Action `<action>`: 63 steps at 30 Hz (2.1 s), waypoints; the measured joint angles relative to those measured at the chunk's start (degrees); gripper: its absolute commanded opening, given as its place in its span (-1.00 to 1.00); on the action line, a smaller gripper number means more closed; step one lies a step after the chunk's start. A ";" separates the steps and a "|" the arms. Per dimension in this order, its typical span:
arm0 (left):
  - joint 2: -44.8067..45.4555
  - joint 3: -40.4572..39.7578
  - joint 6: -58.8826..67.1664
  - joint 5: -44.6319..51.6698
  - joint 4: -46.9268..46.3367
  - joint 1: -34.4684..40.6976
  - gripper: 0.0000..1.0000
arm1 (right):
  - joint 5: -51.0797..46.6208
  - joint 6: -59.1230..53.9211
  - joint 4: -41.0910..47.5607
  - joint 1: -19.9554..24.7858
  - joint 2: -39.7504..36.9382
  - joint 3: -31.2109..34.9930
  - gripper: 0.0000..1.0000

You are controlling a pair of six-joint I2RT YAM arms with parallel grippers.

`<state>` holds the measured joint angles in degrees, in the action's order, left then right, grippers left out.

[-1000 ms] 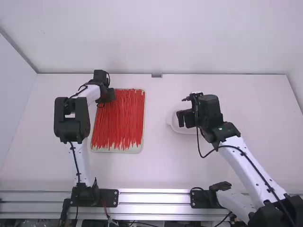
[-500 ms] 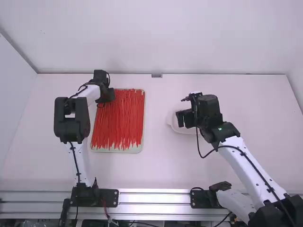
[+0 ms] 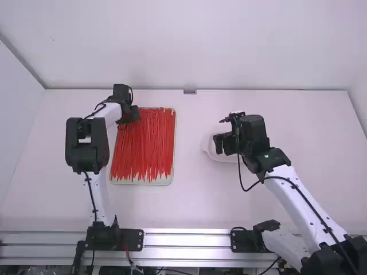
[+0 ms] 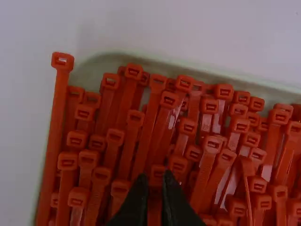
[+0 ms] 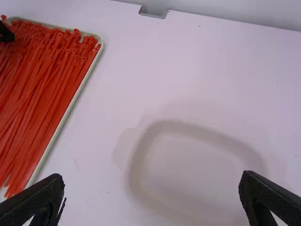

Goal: Fasten the cable tie

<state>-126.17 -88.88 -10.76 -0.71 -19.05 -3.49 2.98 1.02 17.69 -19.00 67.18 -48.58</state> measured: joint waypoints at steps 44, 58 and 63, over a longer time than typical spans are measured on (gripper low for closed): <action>57.46 32.22 -1.73 23.15 18.95 2.80 -0.95 | 30.21 7.93 -22.77 -0.90 -4.11 -0.02 0.99; 57.46 32.96 -3.17 23.17 27.78 15.56 -0.96 | 34.10 15.34 -37.92 -6.73 5.14 -0.11 0.99; 57.46 32.96 -4.66 22.99 31.23 17.79 -0.96 | 33.44 15.85 -40.09 -8.35 6.05 -0.11 0.99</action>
<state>-68.71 -55.92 -15.42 22.28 12.19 14.31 36.42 16.86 -22.39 -27.35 73.23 -48.69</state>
